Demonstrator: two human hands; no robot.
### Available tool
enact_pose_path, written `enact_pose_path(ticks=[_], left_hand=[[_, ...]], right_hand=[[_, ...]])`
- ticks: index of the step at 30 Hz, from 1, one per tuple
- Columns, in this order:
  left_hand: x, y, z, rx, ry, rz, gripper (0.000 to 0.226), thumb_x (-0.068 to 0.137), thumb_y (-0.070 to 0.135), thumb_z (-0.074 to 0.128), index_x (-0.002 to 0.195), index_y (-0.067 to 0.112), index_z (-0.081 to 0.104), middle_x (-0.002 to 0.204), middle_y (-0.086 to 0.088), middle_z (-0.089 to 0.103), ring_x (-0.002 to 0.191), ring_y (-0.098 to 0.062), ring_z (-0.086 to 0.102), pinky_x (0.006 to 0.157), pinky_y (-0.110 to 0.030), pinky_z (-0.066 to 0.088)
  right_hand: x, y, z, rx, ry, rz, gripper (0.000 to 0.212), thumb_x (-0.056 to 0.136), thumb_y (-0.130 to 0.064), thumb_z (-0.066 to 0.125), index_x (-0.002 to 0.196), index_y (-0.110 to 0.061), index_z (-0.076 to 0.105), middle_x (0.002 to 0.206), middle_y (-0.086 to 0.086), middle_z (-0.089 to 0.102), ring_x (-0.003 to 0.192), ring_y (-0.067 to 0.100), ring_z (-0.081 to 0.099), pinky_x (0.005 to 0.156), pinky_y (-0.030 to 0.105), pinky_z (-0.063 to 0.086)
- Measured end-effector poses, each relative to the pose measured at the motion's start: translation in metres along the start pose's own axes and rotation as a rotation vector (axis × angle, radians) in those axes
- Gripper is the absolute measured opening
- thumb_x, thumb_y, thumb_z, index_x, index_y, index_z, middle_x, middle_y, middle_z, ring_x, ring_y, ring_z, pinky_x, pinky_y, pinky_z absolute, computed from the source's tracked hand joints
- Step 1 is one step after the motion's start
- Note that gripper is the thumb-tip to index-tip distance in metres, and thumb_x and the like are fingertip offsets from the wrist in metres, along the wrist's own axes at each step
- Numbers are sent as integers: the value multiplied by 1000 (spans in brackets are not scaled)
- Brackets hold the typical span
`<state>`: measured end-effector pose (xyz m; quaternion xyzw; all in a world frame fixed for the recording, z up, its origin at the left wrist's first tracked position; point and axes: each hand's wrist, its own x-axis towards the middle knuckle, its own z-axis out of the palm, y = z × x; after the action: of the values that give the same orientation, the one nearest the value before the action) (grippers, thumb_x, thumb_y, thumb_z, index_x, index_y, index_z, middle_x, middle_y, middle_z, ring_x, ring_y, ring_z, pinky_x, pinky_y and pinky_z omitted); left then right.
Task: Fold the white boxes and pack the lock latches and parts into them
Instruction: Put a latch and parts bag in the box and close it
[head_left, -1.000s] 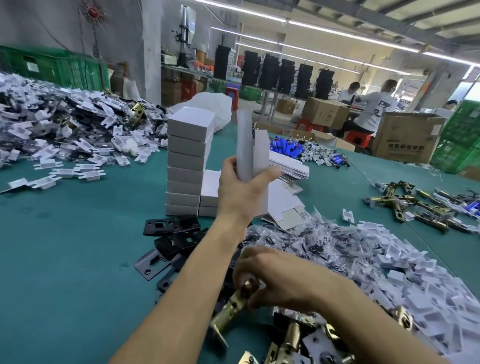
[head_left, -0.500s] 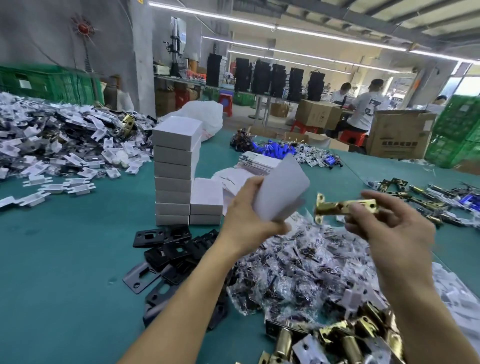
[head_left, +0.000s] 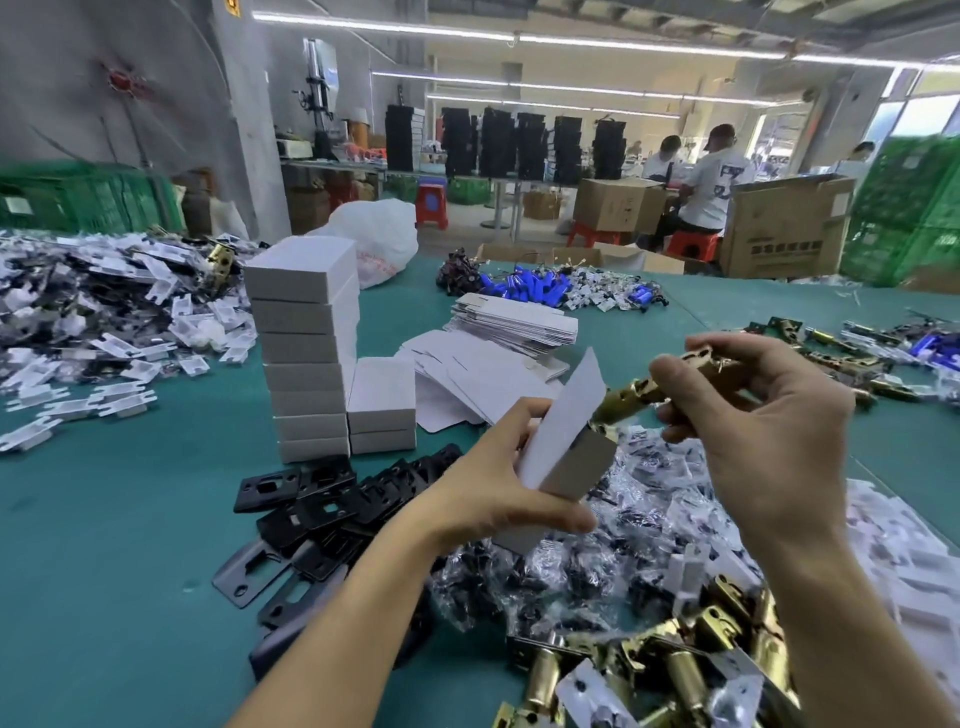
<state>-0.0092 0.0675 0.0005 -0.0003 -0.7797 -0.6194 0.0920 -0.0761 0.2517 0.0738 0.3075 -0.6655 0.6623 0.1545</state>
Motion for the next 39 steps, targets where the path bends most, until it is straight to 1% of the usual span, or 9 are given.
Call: enact_pose_path(ticks=[8,13,15,18,22,26,30,34,39], left_hand=[[-1,4,8,-8,-34,-9,85,66,29,86,138,41,44,121,2,60,94,-3,65,73,-20,55],[-1,8,12,-16,-27,33,83,70,15,69,144,39,43,127,-9,58,86,-24,61,76,-54,58],[-1,7,14,-24,-33,35,81,69,11,66,143,36,43,119,-12,58,78,-17,60,68,-46,59],[0,4,16,60,-41,58,82,67,17,70,141,39,41,111,-5,56,72,-3,59,59,-23,52],[2,0,19,86,-17,82,90,60,39,88,136,51,42,120,17,56,99,-3,62,71,-18,55],[4,-2,21,37,-1,53,81,62,32,86,132,46,48,120,2,56,95,-18,65,68,-40,62],[4,-1,22,-41,-11,35,73,69,11,75,132,37,49,115,-11,55,77,-18,66,64,-53,61],[2,4,18,-229,39,57,63,58,22,75,117,20,53,108,-15,54,73,-16,67,62,-30,59],[2,7,11,-556,201,168,50,58,28,75,107,19,68,90,-5,71,81,-27,71,69,-53,60]], right_hand=[[-2,-10,-2,-17,-122,3,39,66,-42,77,98,-20,71,73,2,75,55,19,70,47,27,55],[-2,-9,1,-91,-303,61,29,65,-53,70,86,-33,73,70,-5,75,46,8,60,45,22,50],[-1,-8,0,-82,-322,80,28,66,-51,69,84,-31,74,72,-6,76,53,1,64,52,17,53],[1,-4,-2,-91,-302,133,34,65,-52,71,84,-23,76,74,-4,76,69,12,73,71,37,62],[3,-3,-4,-156,-309,165,36,63,-58,71,81,-28,78,74,-7,76,73,15,73,77,49,59],[3,0,-1,-269,-405,146,2,74,-37,77,73,-38,77,69,-10,70,61,-3,59,62,33,49],[1,-2,1,-302,-435,169,37,65,-70,56,73,-40,77,67,11,54,57,8,44,61,40,40],[0,3,-6,-262,-257,134,8,90,-37,65,91,-41,72,61,-6,61,57,19,53,59,45,48],[15,30,-24,-514,-248,318,17,97,-17,56,90,-24,70,68,0,67,57,16,63,55,38,51]])
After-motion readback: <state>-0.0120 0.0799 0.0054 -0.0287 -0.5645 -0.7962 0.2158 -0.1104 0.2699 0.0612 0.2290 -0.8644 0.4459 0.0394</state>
